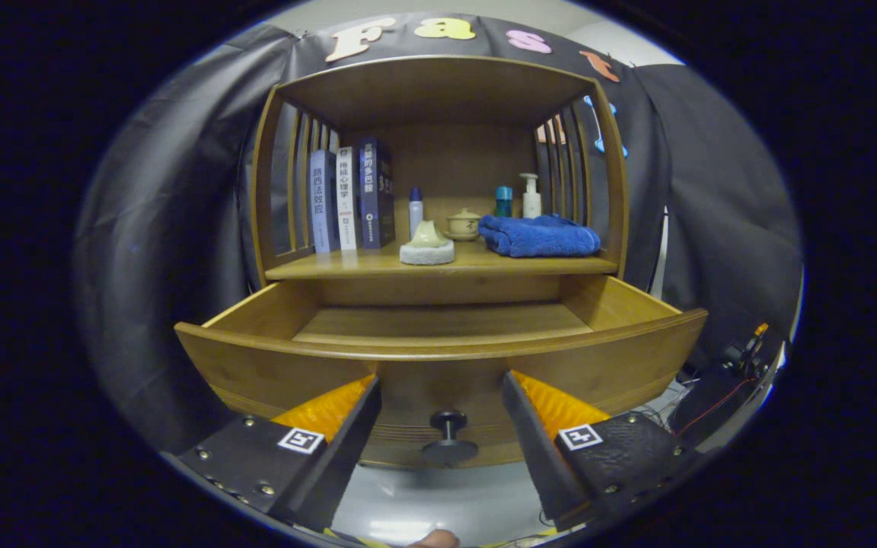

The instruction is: Pull open the drawer, take out the items inside it, and place them on the countertop above the cabinet.

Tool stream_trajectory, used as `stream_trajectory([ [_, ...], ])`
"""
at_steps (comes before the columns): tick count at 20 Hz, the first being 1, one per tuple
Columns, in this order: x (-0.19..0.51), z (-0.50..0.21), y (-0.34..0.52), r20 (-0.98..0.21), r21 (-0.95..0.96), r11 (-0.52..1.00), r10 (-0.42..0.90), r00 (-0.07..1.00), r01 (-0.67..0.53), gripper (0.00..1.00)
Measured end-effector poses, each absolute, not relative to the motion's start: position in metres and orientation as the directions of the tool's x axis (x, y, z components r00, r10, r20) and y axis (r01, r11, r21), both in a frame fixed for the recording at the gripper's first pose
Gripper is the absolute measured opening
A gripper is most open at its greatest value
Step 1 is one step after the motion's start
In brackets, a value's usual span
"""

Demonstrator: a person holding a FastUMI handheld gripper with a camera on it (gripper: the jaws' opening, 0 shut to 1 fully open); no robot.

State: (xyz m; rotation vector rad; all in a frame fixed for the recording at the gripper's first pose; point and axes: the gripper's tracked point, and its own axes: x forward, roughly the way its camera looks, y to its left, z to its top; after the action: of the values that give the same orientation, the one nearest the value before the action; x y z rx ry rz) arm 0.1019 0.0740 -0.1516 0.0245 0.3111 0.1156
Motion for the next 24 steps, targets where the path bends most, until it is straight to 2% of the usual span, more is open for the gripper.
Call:
stream_trajectory([
  [7, 0.125, -0.155, 0.079, -0.328, 0.044, 0.992, 0.126, 0.936, -0.118, 1.0],
  [24, 0.178, -0.161, 0.087, -0.353, 0.067, 0.991, 0.132, 0.926, -0.116, 0.99],
])
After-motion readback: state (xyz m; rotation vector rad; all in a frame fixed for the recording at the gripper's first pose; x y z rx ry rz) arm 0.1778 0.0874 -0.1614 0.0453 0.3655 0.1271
